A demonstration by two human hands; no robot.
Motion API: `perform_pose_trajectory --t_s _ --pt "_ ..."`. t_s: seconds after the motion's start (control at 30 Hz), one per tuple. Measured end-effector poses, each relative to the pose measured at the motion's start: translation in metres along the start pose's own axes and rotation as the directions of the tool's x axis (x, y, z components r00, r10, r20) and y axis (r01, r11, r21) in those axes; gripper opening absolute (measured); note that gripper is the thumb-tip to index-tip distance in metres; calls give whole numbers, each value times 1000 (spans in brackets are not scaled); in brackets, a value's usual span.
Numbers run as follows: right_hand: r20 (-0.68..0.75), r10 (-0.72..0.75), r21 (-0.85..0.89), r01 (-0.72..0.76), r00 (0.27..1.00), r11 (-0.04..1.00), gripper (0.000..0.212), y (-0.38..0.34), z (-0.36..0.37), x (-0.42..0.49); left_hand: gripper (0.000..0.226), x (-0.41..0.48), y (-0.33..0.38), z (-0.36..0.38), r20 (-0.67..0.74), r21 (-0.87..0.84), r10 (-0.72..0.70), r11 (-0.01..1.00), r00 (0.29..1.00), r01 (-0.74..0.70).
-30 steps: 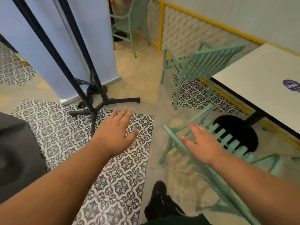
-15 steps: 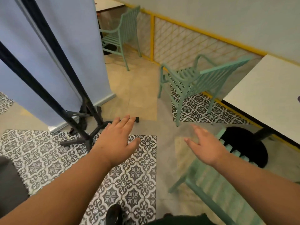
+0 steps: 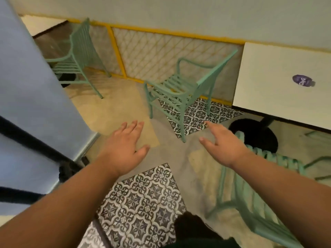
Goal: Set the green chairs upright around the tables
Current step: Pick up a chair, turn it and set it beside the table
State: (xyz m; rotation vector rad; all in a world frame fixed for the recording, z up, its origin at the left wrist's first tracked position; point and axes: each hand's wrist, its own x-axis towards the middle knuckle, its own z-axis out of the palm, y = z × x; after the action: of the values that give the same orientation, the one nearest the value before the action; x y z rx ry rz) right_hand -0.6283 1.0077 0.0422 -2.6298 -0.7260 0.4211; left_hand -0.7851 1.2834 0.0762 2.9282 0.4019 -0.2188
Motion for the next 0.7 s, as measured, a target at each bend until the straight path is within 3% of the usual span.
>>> perform_pose_trajectory --t_s 0.57,0.7 --pt "-45 157 53 -154 987 987 76 38 -59 225 90 297 -15 -18 -6 -44 121 992 993 -121" --pt "-79 172 68 -167 982 984 77 38 -60 275 80 365 -29 -14 15 -28 160 987 987 -159"
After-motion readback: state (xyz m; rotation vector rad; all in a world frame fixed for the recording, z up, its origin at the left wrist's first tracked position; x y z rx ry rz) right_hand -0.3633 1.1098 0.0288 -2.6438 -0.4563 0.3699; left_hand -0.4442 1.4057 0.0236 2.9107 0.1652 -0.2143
